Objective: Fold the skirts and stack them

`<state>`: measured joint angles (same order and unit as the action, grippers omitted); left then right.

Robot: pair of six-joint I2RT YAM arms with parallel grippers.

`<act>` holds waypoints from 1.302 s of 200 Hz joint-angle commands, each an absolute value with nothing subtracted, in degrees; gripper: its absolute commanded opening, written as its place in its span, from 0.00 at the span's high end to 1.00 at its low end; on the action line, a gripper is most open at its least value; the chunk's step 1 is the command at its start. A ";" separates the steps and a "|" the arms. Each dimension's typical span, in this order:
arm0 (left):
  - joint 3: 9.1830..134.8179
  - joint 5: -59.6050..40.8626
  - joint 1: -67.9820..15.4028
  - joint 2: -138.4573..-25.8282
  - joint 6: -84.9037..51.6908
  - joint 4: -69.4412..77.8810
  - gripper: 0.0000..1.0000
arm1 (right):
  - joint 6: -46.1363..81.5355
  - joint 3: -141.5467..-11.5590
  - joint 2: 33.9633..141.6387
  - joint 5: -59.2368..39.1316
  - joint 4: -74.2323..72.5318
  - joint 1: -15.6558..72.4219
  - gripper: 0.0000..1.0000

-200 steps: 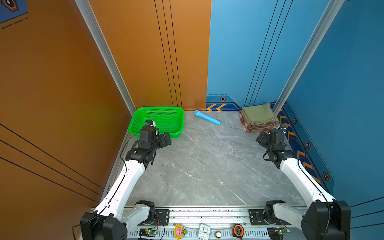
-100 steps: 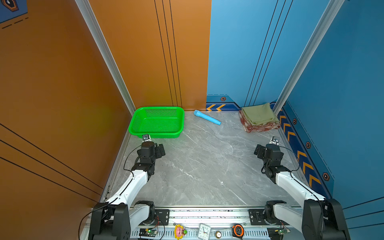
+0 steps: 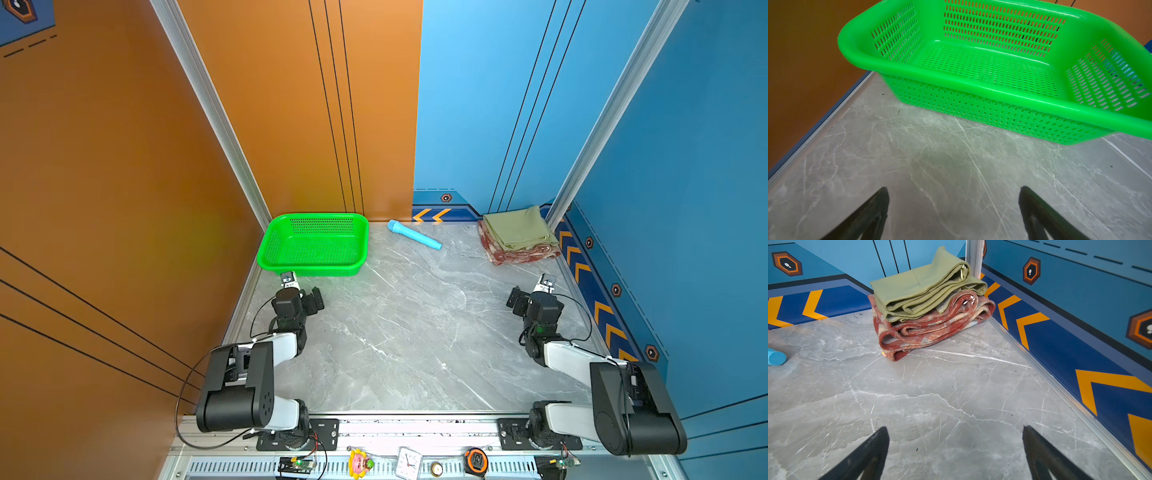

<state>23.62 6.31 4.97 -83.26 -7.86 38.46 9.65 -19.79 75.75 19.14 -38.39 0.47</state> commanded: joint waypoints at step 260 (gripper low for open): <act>21.66 10.78 -2.11 -89.39 0.17 52.91 0.02 | 4.81 -20.48 88.59 14.26 -53.79 2.64 0.00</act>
<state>21.06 9.89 -1.91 -89.19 -0.84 52.10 5.72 -19.97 88.51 15.11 -53.60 2.68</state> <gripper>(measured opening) 0.978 0.999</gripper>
